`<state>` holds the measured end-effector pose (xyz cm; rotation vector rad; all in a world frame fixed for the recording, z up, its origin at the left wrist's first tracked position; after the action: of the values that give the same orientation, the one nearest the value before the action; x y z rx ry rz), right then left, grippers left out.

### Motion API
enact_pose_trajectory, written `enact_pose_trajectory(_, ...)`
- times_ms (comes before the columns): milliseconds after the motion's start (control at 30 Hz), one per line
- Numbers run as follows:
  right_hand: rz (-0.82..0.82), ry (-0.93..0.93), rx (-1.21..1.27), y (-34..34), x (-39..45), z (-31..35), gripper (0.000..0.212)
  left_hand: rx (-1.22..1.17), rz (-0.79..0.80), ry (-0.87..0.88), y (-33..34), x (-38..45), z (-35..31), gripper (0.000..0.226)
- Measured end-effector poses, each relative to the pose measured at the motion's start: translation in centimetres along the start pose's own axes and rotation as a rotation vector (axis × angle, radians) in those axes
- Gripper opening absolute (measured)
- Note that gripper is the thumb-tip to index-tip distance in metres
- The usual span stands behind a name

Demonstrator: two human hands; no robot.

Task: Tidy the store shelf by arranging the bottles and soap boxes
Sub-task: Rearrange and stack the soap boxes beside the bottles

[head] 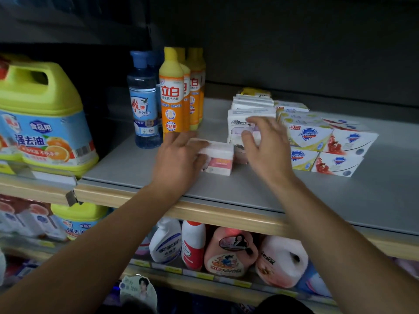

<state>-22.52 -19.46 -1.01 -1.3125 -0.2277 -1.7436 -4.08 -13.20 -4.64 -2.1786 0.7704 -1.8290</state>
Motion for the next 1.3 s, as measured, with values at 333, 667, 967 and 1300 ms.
enact_pose_trajectory(333, 0.241, -0.285, -0.496, 2.5, 2.1, -3.3, 0.06, 0.167, 0.212, 0.132, 2.3, -0.1, -0.3, 0.061)
enact_pose_trajectory(667, 0.129, -0.253, -0.484, 3.0, 0.6, -3.0, 0.064, 0.139, 0.374, -0.027, 6.1, 2.1, 1.1, 0.079)
enact_pose_trajectory(967, 0.193, -0.268, -0.529, 2.1, 1.5, -2.7, 0.066, 0.02, 0.468, -0.14, 9.2, 4.3, 2.3, 0.06)
enact_pose_trajectory(1300, 0.536, -0.377, -0.498, 4.9, 7.5, -2.0, 0.074, 0.066, 0.497, -0.136, 10.6, 5.1, 2.7, 0.062)
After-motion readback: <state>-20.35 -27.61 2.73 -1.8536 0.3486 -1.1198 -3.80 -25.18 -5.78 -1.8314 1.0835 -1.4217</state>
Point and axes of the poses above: each hand's wrist, its own x-axis towards the middle knuckle, its own y-axis out of the palm, z = x × y, the point moved 4 cm from there along x, towards the middle knuckle, and after that the axes turned 15 degrees about -z, right-handed, at the moved point
